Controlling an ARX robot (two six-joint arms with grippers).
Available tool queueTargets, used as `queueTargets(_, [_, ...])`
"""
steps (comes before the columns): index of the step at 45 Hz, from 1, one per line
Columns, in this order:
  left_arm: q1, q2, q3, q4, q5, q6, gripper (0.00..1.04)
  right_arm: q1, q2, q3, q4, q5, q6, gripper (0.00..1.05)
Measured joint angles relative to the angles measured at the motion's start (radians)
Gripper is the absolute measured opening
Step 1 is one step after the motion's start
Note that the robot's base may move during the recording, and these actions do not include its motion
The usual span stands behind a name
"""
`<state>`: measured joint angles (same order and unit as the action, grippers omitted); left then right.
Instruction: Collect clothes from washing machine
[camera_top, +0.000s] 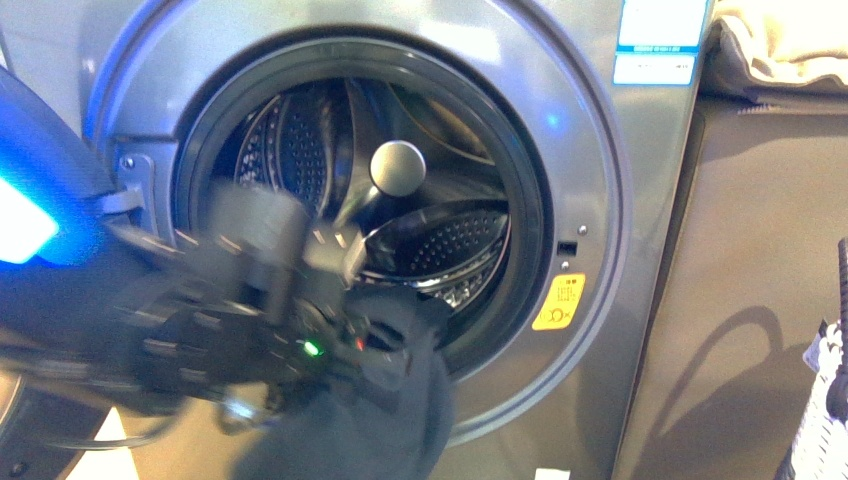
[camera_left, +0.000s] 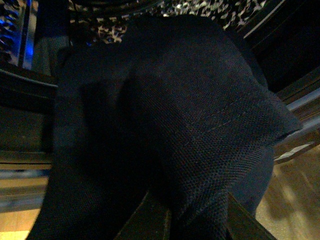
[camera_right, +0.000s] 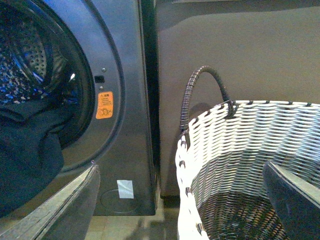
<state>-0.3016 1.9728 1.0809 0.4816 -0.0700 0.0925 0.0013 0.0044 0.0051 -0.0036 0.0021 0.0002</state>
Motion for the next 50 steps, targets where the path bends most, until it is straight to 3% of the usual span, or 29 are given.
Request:
queueTargets(12, [-0.005, -0.201, -0.105, -0.003, 0.046, -0.018, 0.1, 0.0, 0.0, 0.0, 0.0, 0.0, 0.0, 0.97])
queueTargets(26, [-0.047, -0.459, -0.114, -0.109, 0.064, -0.013, 0.1, 0.0, 0.0, 0.0, 0.0, 0.0, 0.0, 0.97])
queueTargets(50, [-0.187, -0.723, 0.071, -0.302, 0.047, 0.077, 0.1, 0.0, 0.0, 0.0, 0.0, 0.0, 0.0, 0.97])
